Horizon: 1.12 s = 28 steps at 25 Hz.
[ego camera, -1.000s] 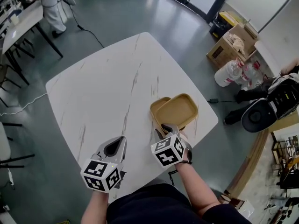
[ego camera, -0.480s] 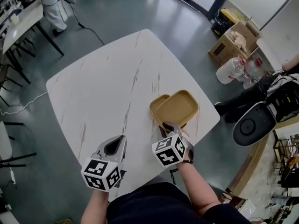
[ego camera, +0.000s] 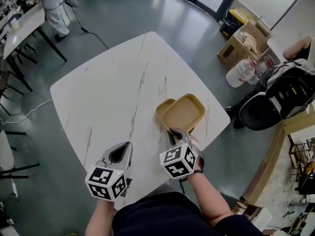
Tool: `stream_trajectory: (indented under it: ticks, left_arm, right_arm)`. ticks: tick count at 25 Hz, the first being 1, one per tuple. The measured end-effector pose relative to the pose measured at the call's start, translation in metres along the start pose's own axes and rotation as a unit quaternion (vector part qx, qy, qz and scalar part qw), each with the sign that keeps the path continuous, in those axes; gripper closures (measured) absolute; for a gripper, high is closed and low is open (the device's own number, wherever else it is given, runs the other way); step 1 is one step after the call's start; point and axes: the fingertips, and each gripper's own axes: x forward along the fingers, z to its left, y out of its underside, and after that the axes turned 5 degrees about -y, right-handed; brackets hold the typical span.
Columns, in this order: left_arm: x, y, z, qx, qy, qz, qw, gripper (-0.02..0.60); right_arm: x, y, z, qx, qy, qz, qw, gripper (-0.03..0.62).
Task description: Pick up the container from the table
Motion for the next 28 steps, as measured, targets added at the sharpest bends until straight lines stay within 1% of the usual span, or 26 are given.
stream_trajectory:
  ticks: [7, 13, 20, 24, 28]
  left_arm:
    - [-0.016, -0.001, -0.003, 0.007, 0.004, -0.014, 0.9999, 0.581]
    - [-0.034, 0.002, -0.002, 0.014, -0.003, -0.025, 0.9996, 0.581]
    - [-0.057, 0.011, 0.008, 0.014, -0.021, -0.034, 0.9991, 0.581]
    - [-0.069, 0.014, 0.01, 0.01, -0.027, -0.041, 0.9987, 0.581]
    - [-0.081, 0.015, 0.008, 0.015, -0.031, -0.046, 0.9983, 0.581]
  right_arm:
    - [-0.023, -0.009, 0.013, 0.001, 0.004, -0.03, 1.0, 0.572]
    - [-0.043, -0.014, 0.031, 0.013, -0.009, -0.058, 0.998, 0.571]
    - [-0.062, -0.024, 0.061, 0.017, -0.043, -0.089, 0.995, 0.571]
    - [-0.073, -0.029, 0.077, 0.032, -0.068, -0.106, 0.991, 0.571]
    - [-0.081, -0.031, 0.093, 0.041, -0.087, -0.116, 0.989, 0.571]
